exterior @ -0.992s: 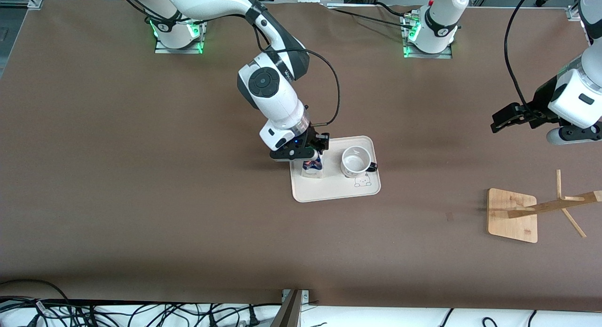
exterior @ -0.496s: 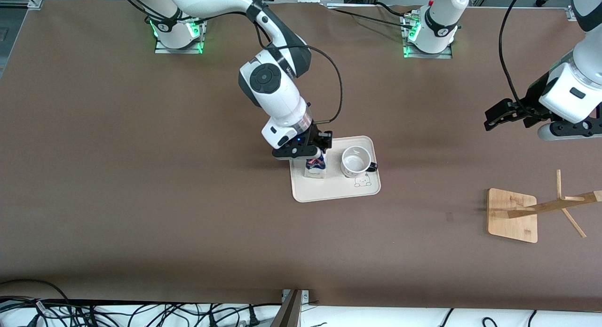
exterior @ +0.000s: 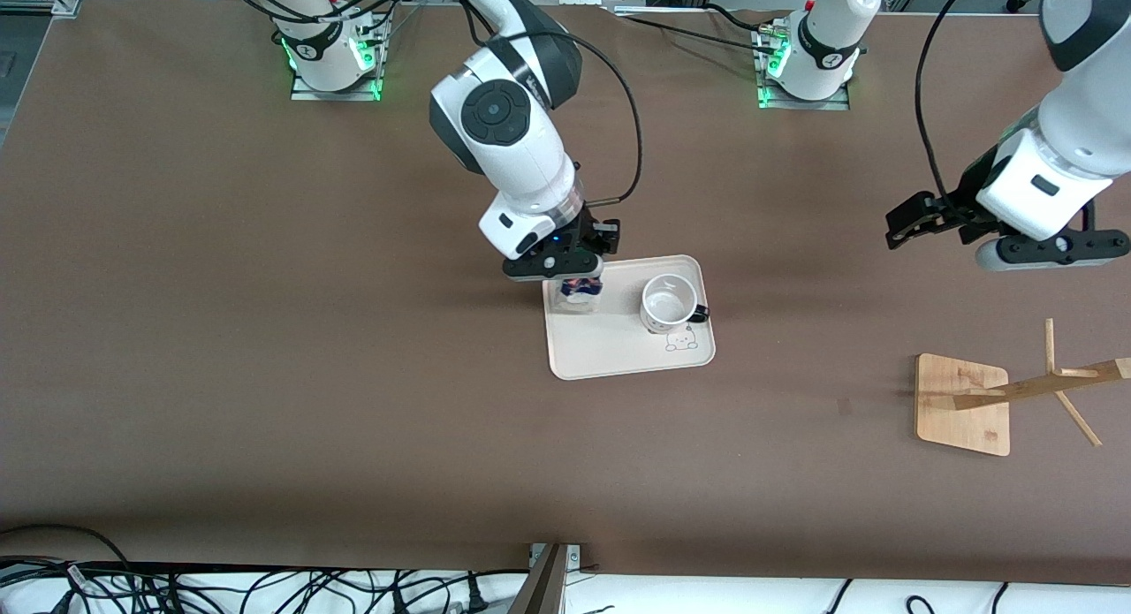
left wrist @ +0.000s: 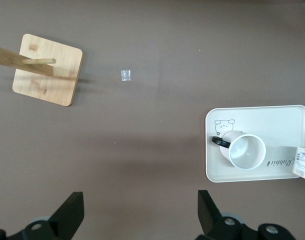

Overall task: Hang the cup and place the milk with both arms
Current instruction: 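Lift the carton with the right gripper while the left gripper reaches the mug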

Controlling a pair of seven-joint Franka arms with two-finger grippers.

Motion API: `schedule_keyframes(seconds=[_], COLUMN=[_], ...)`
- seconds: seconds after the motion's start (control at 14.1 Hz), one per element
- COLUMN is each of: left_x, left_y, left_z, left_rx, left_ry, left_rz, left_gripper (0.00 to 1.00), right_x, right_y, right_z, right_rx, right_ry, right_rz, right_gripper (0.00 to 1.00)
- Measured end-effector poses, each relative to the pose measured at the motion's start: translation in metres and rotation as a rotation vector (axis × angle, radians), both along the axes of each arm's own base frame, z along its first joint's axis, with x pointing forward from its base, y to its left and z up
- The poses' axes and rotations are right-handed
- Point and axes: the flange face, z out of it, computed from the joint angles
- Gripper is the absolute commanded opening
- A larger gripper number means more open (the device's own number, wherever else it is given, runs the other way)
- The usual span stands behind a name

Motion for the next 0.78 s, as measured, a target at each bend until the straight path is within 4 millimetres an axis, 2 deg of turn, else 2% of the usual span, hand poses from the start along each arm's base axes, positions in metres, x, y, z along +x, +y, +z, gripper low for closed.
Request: schedule_keyframes(seconds=[0.21,0.35,0.64,0.78], left_x=[0.013,0.02,0.023,0.024], left_y=[-0.02,-0.037,-0.088,-0.114], left_z=[-0.024,-0.053,-0.108,-0.139], left_rx=[-0.011,-0.015,-0.006,-0.011], left_ry=[-0.011,0.013,0.072,0.069], left_rz=[-0.004,0.022,0.052,0.067], left_gripper=[1.0,1.0,1.0,1.0], right_x=[0.013,0.026,0.06,0.077], right_y=[-0.024,-0.05,-0.12,-0.16], right_z=[0.038,0.058,0.099,0.108], right_rx=[-0.025,-0.046,-0.074,-0.087], right_ry=[-0.012,-0.027,-0.034,-0.013], right_rz=[-0.026,-0.052,-0.034,-0.002], right_gripper=[0.42,0.42,0.42,0.42])
